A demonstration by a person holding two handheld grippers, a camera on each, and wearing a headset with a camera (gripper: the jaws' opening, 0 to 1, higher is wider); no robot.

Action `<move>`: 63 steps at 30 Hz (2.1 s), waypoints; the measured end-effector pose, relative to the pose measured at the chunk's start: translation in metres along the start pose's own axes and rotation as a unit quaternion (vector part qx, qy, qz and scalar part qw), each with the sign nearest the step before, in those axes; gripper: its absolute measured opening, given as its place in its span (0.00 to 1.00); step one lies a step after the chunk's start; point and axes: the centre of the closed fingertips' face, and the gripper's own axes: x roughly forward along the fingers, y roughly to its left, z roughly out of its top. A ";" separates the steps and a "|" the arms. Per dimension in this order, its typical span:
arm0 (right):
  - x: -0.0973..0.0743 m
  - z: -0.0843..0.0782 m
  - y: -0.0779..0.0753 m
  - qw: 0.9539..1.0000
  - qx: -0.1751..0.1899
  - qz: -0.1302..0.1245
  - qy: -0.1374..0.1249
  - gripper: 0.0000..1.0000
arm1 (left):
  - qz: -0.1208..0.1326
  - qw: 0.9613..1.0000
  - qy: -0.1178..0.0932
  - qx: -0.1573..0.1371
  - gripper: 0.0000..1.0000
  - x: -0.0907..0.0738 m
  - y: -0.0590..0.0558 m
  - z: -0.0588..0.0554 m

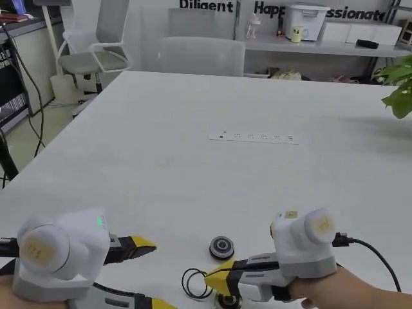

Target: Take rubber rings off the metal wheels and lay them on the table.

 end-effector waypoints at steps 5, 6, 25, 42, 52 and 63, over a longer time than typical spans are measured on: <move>-0.001 -0.002 -0.004 1.000 0.005 -0.007 0.002 0.00 | 0.000 1.000 0.001 0.002 0.60 0.000 0.000 0.000; -0.001 -0.002 -0.004 1.000 0.006 -0.008 0.003 0.00 | 0.000 1.000 0.001 0.002 0.60 0.000 0.000 0.000; -0.003 -0.007 -0.012 0.999 0.027 -0.027 0.011 0.00 | -0.004 1.000 0.005 0.003 0.59 0.001 -0.003 -0.001; -0.003 -0.013 -0.018 0.998 0.044 -0.039 0.019 0.00 | -0.005 1.000 0.008 0.002 0.59 0.002 -0.003 -0.003; -0.003 -0.014 -0.023 0.998 0.044 -0.048 0.021 0.00 | -0.005 1.000 0.011 0.001 0.59 0.001 -0.003 -0.004; -0.003 -0.014 -0.027 0.997 0.044 -0.059 0.022 0.01 | -0.004 1.000 0.012 0.002 0.58 0.001 -0.002 -0.004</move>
